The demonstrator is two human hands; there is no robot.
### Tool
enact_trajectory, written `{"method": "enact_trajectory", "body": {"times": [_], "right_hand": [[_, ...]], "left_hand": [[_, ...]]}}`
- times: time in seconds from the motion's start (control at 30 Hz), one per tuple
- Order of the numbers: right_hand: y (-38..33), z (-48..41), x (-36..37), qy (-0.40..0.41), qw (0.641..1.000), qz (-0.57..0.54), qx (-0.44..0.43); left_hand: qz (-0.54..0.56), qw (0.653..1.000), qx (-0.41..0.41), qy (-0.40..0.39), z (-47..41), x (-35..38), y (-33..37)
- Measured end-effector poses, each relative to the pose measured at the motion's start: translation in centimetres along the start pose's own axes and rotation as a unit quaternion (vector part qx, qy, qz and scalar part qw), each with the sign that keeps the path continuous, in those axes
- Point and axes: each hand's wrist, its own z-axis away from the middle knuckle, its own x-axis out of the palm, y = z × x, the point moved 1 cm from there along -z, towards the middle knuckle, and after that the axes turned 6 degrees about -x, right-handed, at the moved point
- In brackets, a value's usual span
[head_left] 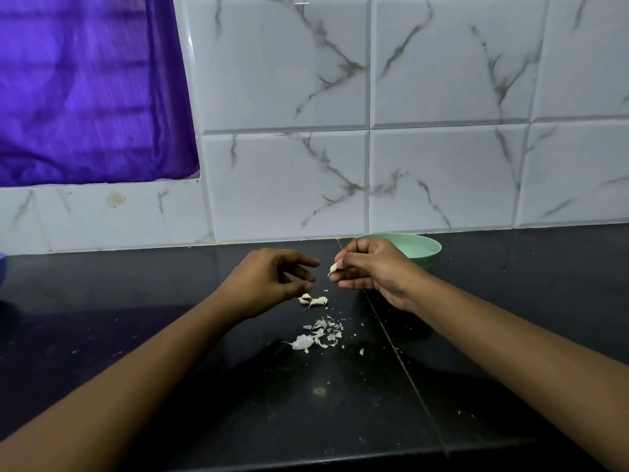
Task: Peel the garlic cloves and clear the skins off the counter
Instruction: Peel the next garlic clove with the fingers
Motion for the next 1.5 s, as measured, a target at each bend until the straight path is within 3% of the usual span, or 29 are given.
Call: {"method": "enact_trajectory", "body": {"times": [0.3, 0.63, 0.83, 0.97, 1.07, 1.2, 1.5], "right_hand": [[0.2, 0.4, 1.2, -0.018, 1.0, 0.0, 0.023], [0.2, 0.4, 1.0, -0.045, 0.998, 0.012, -0.03], [-0.1, 0.3, 1.4, -0.022, 0.985, 0.111, -0.133], [-0.2, 0.8, 1.7, 0.013, 0.96, 0.192, -0.204], [-0.4, 0.8, 1.8, 0.013, 0.975, 0.148, -0.164], [-0.8, 0.9, 1.9, -0.008, 0.999, -0.021, -0.041], [-2.2, 0.9, 1.1, -0.087, 0.973, -0.183, 0.106]], "left_hand": [[0.01, 0.99, 0.025, 0.135, 0.7, 1.7, 1.0], [0.125, 0.984, -0.037, 0.12, 0.6, 2.0, 1.1], [0.323, 0.931, -0.099, 0.136, 0.7, 2.3, 1.9], [0.383, 0.905, -0.109, 0.148, 0.8, 2.4, 2.1], [0.384, 0.904, -0.107, 0.156, 0.8, 2.3, 2.2], [0.373, 0.91, -0.091, 0.154, 0.8, 2.2, 2.2], [0.383, 0.91, 0.0, 0.157, 1.0, 2.1, 2.6]]}}
